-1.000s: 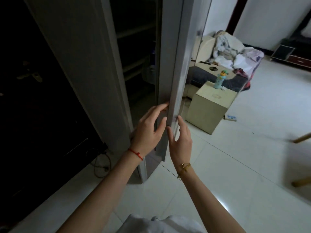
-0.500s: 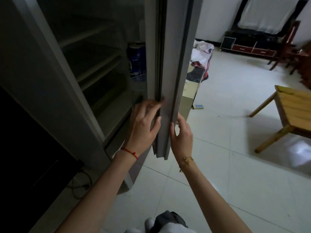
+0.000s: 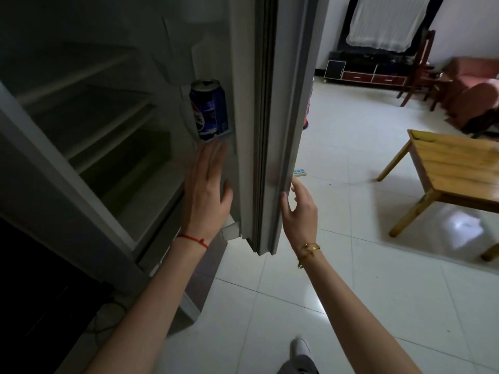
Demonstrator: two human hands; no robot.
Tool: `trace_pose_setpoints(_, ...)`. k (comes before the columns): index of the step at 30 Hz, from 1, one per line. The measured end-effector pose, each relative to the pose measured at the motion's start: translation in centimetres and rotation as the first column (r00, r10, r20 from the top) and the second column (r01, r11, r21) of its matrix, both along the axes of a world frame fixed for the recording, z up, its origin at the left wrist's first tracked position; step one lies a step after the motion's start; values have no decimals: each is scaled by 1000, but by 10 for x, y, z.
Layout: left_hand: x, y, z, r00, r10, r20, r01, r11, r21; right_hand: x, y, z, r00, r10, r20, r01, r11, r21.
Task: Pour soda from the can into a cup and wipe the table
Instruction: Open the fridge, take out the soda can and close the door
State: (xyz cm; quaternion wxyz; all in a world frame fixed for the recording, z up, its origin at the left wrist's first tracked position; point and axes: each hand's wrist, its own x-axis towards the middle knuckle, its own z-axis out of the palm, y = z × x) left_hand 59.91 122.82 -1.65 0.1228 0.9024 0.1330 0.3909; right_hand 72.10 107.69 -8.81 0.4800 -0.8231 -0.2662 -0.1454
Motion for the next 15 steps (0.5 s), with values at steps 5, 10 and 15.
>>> trace_pose_setpoints(5, 44, -24, -1, 998, 43, 42, -43, 999, -12, 53, -23, 3, 999, 38, 15, -38, 999, 4)
trace_pose_setpoints(10, 95, -48, -1, 997, 77, 22, -76, 995, -57, 114, -45, 10, 995, 97, -2, -97, 995, 3)
trace_pose_setpoints(15, 142, -72, 4, 991, 130, -26, -131, 991, -34, 181, -57, 16, 989, 137, -48, -138, 990, -15)
